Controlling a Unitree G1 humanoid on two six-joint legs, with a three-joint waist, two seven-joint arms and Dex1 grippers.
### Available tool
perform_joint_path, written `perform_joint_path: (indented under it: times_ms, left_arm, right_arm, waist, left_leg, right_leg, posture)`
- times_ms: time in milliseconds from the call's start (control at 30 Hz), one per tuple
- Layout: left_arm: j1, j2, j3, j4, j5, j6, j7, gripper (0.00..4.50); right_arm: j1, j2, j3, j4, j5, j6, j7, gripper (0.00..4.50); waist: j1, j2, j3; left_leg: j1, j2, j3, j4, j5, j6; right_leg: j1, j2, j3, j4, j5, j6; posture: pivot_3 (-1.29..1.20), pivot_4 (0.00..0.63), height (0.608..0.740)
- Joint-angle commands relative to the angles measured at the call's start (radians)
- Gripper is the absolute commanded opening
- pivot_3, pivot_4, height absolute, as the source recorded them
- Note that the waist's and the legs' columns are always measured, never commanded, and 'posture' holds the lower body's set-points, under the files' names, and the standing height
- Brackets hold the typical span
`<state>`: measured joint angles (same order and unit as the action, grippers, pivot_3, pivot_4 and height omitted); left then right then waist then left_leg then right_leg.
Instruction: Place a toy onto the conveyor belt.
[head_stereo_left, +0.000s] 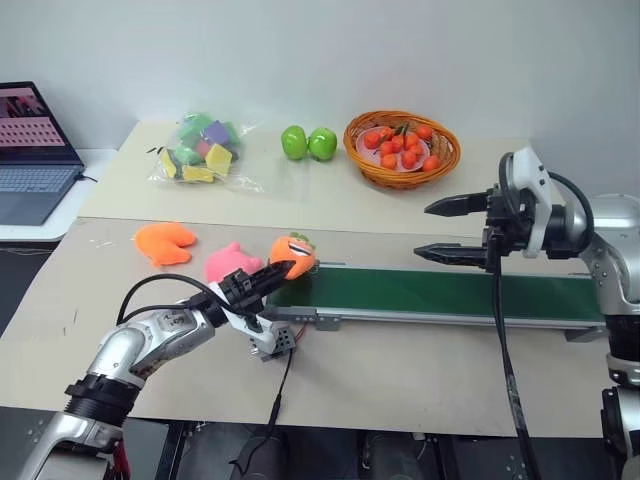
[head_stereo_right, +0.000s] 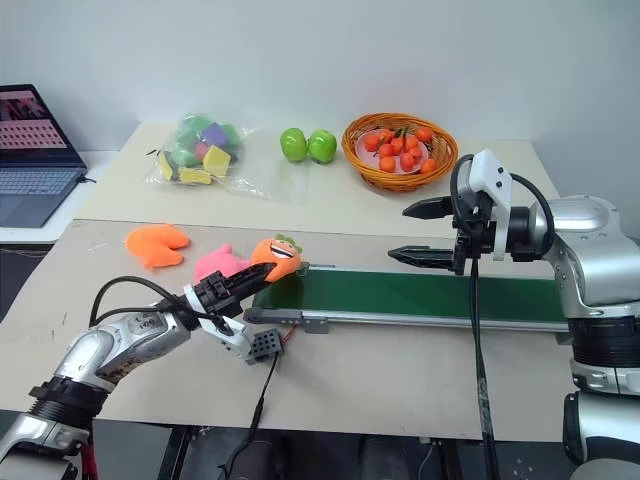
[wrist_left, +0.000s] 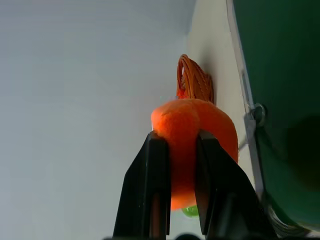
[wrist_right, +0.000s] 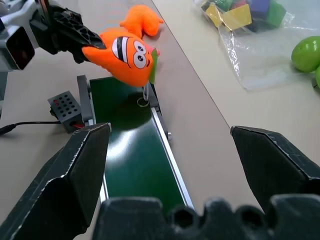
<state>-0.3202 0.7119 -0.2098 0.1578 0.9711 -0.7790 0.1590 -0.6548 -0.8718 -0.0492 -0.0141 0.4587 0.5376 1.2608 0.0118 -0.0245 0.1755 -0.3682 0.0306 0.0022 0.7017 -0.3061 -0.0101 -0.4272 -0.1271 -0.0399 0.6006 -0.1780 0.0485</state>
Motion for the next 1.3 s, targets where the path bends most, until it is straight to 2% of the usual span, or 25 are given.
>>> perform_joint_path:
  times_ms: [33, 200, 533, 733, 933, 1200, 1300]
  left_arm:
    - [-0.026, 0.006, -0.034, 0.066, 0.039, -0.006, 0.089, 0.66]
    - [-0.054, 0.014, -0.107, 0.158, 0.084, -0.037, 0.158, 0.66]
    - [-0.067, 0.014, -0.152, 0.187, 0.047, -0.065, 0.182, 0.66]
    - [-0.059, 0.021, -0.138, 0.181, -0.079, -0.106, 0.120, 2.38]
    - [-0.008, 0.086, -0.072, 0.108, -0.213, -0.149, 0.061, 4.49]
    - [0.060, 0.119, 0.016, 0.034, -0.404, -0.114, -0.061, 4.49]
    - [0.076, 0.129, -0.011, -0.023, -0.686, -0.011, -0.279, 4.49]
  right_arm:
    - [0.000, -0.016, -0.043, -0.046, 0.036, 0.018, -0.009, 4.50]
    - [0.004, -0.025, -0.049, -0.056, 0.044, 0.031, -0.012, 4.50]
    - [0.011, -0.040, -0.052, -0.061, 0.053, 0.034, -0.022, 4.50]
    - [0.014, -0.039, -0.045, -0.052, 0.048, 0.023, -0.024, 4.50]
    - [-0.001, -0.030, -0.026, -0.024, 0.032, 0.001, -0.015, 4.50]
    - [-0.021, -0.008, -0.004, 0.007, 0.020, -0.024, -0.009, 4.50]
    - [-0.035, -0.003, 0.004, 0.027, 0.011, -0.039, 0.001, 4.50]
  waist:
    - [0.000, 0.000, 0.000]
    - [0.001, 0.000, 0.000]
    - [0.000, 0.000, 0.000]
    - [0.000, 0.001, -0.001]
    - [-0.003, 0.001, -0.001]
    - [-0.004, 0.003, -0.001]
    - [-0.004, 0.003, -0.001]
  left_leg:
    - [0.000, 0.000, 0.000, 0.000, 0.000, 0.000]
    - [0.000, 0.000, 0.000, 0.000, 0.000, 0.000]
    - [0.000, 0.000, 0.000, 0.001, 0.000, 0.000]
    - [0.001, 0.000, 0.000, 0.001, 0.000, 0.000]
    - [0.001, 0.000, 0.000, 0.001, 0.000, 0.000]
    - [0.001, 0.001, 0.001, 0.001, 0.000, 0.000]
    - [0.001, 0.001, 0.001, 0.001, 0.000, 0.000]
  right_leg:
    - [0.000, 0.000, 0.000, 0.000, 0.000, 0.000]
    - [0.000, 0.000, 0.000, 0.001, 0.000, 0.000]
    - [0.000, 0.000, 0.000, 0.002, 0.000, 0.000]
    - [0.000, 0.000, 0.000, 0.002, 0.000, 0.000]
    - [0.000, 0.000, 0.000, 0.002, 0.000, 0.000]
    - [0.000, 0.000, 0.000, 0.002, 0.000, 0.000]
    - [0.000, 0.000, 0.000, 0.002, 0.000, 0.000]
  posture:
    - [0.00, 0.150, 0.738]
    - [0.00, 0.150, 0.738]
    - [0.00, 0.150, 0.738]
    - [0.00, 0.150, 0.738]
    - [0.00, 0.150, 0.738]
    - [0.00, 0.150, 0.738]
    - [0.00, 0.150, 0.738]
